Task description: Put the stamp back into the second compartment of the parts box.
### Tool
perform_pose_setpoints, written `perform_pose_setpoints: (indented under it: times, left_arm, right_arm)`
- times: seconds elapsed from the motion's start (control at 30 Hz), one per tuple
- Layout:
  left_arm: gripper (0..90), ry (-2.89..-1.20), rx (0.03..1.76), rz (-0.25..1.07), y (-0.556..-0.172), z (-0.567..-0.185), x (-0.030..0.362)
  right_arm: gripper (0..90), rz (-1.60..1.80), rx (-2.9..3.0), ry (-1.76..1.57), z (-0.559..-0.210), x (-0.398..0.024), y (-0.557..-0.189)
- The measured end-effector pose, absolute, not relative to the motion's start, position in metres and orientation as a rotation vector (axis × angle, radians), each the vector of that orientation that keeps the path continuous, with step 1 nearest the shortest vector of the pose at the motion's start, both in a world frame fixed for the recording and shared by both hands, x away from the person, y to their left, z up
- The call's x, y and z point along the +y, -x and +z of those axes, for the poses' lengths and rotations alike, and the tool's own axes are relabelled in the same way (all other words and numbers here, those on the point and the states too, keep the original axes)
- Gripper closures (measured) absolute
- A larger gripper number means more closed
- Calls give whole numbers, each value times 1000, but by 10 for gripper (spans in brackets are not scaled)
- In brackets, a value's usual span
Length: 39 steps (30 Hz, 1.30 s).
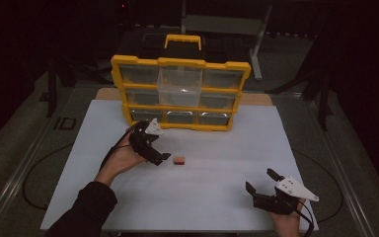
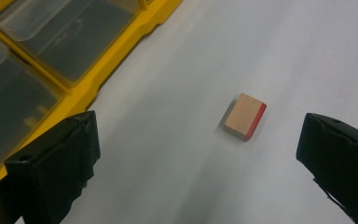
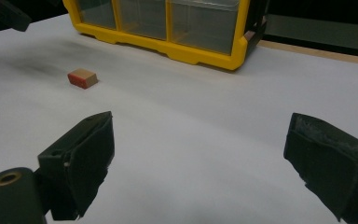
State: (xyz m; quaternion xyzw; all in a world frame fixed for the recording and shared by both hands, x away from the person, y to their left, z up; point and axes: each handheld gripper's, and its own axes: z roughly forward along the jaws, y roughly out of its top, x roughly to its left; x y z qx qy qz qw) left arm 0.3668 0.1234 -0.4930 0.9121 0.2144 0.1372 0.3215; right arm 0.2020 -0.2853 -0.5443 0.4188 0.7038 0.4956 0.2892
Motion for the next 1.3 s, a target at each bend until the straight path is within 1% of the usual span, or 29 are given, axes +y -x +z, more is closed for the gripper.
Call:
perform_pose_setpoints:
  times: [0.7, 0.87, 0.93, 1.03, 1.07, 1.13, 1.3]
  left_arm:
    - [1, -2478, 536, 303, -373, -516, 92]
    - [36, -2510, 530, 258, -373, -520, 85]
    - [61, -2547, 504, 261, -372, -523, 79]
    - [157, -2588, 487, 276, -371, -525, 74]
    - [168, -2592, 491, 276, -371, -527, 72]
    - [227, -2595, 495, 275, -371, -528, 71]
    - [383, -2601, 490, 215, -374, -535, 68]
  right_arm:
    - [85, 1327, 1879, -1116, -544, -286, -202]
    - [85, 1329, 1878, -1117, -544, -286, -202]
    - [85, 1329, 1879, -1117, -544, -286, -202]
    - [85, 1330, 1880, -1116, -544, -286, -202]
    - [85, 1330, 1880, -1116, -544, -286, -202]
    - [85, 1329, 1879, -1116, -544, -286, -202]
    - [85, 1330, 1882, -1114, -544, -286, -202]
